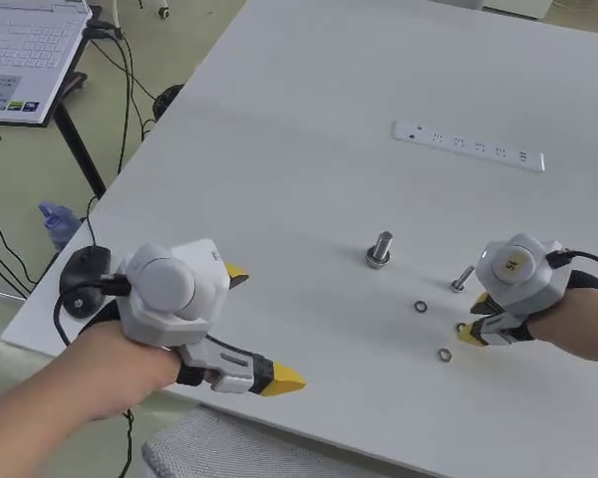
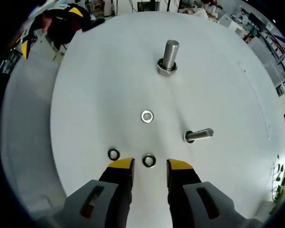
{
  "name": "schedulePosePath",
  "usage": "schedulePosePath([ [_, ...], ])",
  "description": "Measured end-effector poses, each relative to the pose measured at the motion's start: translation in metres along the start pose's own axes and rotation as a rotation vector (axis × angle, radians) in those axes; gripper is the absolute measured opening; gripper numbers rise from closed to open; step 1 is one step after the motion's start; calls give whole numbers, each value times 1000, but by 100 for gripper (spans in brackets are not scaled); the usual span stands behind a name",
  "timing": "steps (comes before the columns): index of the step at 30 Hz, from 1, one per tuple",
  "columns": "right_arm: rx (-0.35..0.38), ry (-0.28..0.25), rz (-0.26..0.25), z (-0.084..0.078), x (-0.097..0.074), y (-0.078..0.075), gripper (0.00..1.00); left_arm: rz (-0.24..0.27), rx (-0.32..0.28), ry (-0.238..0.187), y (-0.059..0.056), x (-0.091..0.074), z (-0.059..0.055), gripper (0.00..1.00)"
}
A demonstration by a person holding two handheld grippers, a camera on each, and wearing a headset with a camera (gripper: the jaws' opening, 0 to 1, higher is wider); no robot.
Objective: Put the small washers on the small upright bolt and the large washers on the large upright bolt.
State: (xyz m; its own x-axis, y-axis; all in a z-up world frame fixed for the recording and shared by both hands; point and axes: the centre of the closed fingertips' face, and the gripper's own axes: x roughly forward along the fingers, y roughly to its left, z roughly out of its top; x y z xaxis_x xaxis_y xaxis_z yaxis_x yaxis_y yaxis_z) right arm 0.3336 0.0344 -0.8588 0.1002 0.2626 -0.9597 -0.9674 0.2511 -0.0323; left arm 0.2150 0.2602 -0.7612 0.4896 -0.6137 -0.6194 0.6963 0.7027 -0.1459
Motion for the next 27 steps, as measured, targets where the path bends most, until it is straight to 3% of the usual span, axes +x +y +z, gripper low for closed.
schedulePosePath([
  [10, 1, 15, -1, -4, 4, 2, 28, -16, -19, -19, -6, 0, 1, 97],
  [14, 6, 15, 0, -5, 6, 2, 28, -14, -9, 0, -6, 0, -3, 95],
  [27, 22, 14, 17, -6, 7, 3, 26, -15, -17, -3, -5, 0, -3, 93],
])
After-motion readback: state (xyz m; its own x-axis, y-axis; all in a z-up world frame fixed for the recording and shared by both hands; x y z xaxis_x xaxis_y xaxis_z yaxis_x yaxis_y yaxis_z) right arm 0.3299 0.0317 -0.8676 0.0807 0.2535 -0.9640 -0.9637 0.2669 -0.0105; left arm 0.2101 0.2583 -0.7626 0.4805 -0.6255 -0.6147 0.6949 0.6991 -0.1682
